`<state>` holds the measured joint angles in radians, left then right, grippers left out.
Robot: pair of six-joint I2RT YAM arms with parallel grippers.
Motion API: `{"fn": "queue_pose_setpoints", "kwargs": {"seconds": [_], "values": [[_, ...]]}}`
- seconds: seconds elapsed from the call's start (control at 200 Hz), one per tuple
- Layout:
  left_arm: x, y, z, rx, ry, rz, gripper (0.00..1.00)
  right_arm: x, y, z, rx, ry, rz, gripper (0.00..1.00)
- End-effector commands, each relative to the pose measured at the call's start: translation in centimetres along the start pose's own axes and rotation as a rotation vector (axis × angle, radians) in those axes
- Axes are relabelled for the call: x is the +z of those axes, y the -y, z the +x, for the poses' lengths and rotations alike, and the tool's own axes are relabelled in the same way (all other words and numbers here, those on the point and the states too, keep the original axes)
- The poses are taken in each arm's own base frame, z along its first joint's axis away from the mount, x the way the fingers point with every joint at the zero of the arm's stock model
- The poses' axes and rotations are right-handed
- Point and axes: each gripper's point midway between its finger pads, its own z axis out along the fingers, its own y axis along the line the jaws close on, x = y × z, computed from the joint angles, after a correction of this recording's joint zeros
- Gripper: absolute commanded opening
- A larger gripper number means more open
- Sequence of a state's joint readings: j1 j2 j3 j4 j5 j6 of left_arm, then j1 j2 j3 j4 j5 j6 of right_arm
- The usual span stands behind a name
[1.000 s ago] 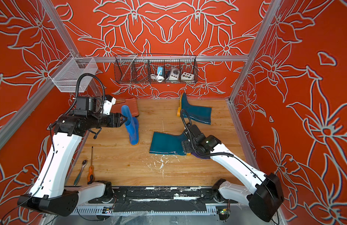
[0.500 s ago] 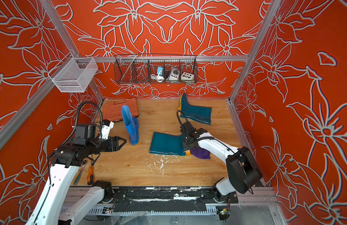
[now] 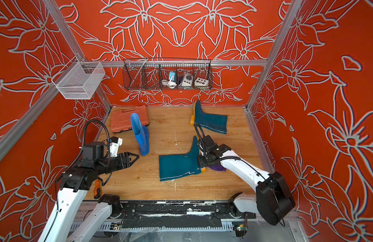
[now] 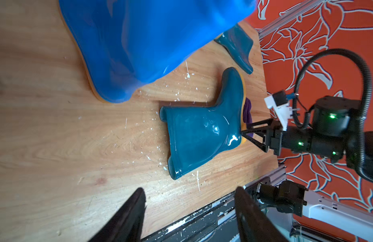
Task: Wipe the rubber boots with a cloth
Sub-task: Move the rubber boot to the center of the board, then pick up the cleaning item at the center of the board.
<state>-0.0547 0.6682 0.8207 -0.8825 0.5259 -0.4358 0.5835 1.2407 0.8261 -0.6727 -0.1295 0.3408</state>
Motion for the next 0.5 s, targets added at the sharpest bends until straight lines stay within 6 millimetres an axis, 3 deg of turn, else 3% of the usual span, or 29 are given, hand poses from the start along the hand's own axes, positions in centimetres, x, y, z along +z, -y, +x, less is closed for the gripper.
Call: {"fn": "queue_pose_setpoints", "kwargs": {"seconds": [0.0,0.105,0.195,0.325,0.495], "values": [[1.2,0.0,0.9,-0.112,-0.021,0.066,0.66,-2.7,1.7,-0.3,0.043,0.056,0.091,0.78],[2.6,-0.6,2.0,-0.183,-0.057,0.093,0.65,-4.8,5.9,-0.9,0.134,0.126,0.267,0.85],[3.6,-1.1,2.7,-0.228,-0.084,0.11,0.65,-4.8,9.2,-0.7,0.248,0.142,0.333,0.89],[4.7,-1.7,3.5,-0.257,-0.109,0.112,0.65,-2.4,12.0,-0.6,0.364,0.103,0.342,0.93],[6.3,-2.1,4.7,-0.245,-0.162,0.08,0.66,2.2,11.9,-0.8,0.356,-0.065,0.277,0.99]]}}
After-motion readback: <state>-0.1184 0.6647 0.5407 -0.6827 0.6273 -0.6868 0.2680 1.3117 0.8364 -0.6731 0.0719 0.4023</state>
